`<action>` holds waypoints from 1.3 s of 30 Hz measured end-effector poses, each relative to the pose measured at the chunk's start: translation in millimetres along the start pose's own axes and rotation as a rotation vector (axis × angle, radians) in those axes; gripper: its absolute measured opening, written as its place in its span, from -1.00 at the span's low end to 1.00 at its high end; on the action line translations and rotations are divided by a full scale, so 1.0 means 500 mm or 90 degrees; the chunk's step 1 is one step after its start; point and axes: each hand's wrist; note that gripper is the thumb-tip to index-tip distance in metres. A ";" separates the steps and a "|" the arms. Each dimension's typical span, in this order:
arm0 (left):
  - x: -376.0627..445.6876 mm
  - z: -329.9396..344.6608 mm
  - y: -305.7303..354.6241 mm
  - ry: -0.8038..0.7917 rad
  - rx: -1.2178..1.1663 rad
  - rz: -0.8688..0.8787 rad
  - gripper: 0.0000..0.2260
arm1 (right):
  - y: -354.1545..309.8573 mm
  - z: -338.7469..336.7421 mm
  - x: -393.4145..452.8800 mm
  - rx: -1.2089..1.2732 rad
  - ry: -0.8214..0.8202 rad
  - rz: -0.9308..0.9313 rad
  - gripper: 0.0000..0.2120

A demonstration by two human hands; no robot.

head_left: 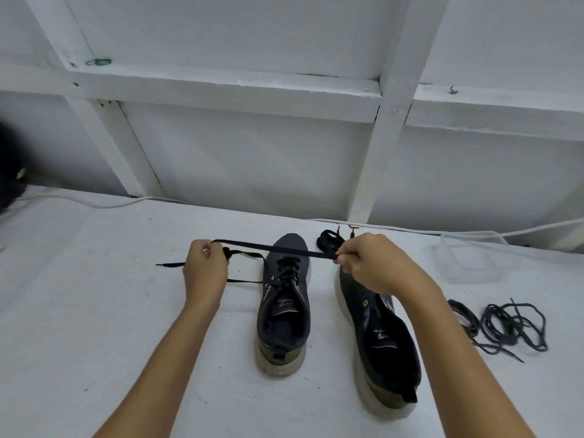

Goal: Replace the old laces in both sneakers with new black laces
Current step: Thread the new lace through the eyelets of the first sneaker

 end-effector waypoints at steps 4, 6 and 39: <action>0.007 -0.011 -0.015 0.010 0.002 -0.075 -0.88 | 0.000 0.024 -0.001 0.028 0.016 0.058 -0.79; 0.004 -0.013 -0.015 -0.010 0.027 -0.089 -0.87 | -0.005 0.045 -0.001 0.038 0.026 0.103 -0.78; -0.122 0.026 -0.024 -0.404 0.223 0.072 -0.91 | -0.083 0.231 -0.043 0.429 0.292 0.097 -0.90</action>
Point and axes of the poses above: each hand's wrist, its own x-axis towards the middle knuckle, its own z-axis out of the palm, y = z × x, and after that the axes turned 10 degrees about -x, right-handed
